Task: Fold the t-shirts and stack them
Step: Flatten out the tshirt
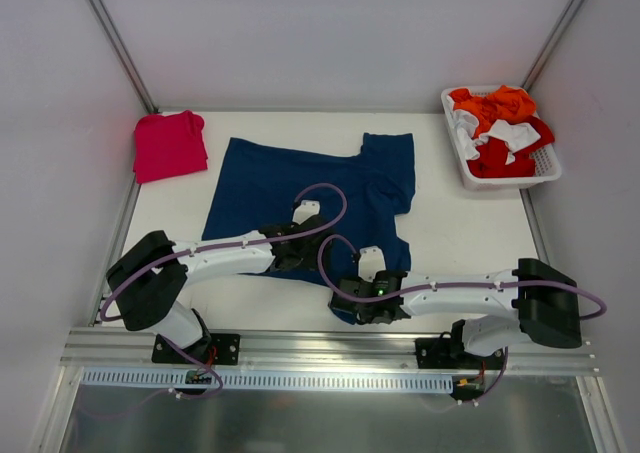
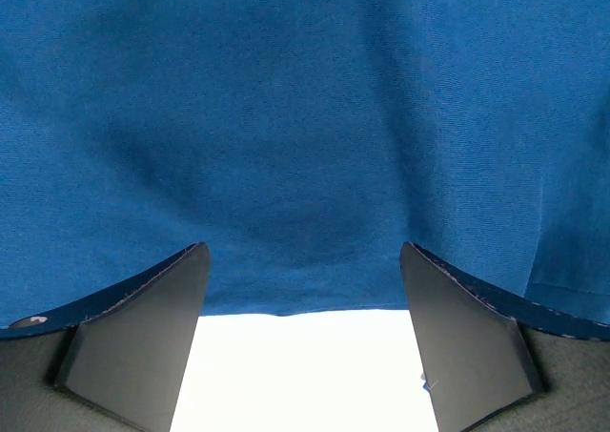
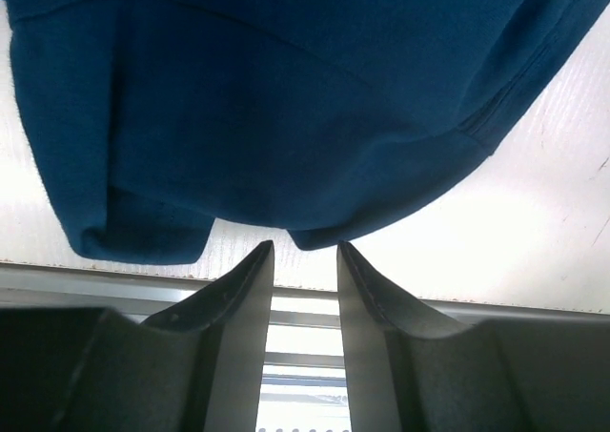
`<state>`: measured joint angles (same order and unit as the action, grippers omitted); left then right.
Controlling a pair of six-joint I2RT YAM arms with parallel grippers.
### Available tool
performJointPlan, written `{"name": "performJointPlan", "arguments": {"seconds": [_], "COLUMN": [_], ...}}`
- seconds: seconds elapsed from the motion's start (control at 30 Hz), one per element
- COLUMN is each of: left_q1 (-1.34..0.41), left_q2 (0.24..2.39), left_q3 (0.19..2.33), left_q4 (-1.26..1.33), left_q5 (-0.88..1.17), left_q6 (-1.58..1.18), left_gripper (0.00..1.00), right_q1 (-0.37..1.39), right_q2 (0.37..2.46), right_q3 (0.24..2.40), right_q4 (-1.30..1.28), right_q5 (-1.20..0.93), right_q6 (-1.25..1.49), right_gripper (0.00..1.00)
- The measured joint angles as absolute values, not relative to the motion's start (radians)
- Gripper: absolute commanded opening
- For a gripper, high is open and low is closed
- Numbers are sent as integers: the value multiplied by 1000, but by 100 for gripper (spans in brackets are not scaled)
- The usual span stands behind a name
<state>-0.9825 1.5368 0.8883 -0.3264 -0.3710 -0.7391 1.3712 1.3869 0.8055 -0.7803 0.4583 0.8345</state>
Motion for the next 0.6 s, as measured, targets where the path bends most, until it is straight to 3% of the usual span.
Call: {"name": "performJointPlan", "arguments": {"seconds": [0.6], "left_q1": [-982], "left_q2": [1528], "left_q3": [884], "left_q4": [-326], "left_q5": [-371], "left_q6": [-721], "left_gripper": [83], "right_q1": [1376], "right_q2": [1385], "right_q3": [791], "right_q4": [-764], "right_q5": [440], "right_q6": [846], "right_gripper": [36]}}
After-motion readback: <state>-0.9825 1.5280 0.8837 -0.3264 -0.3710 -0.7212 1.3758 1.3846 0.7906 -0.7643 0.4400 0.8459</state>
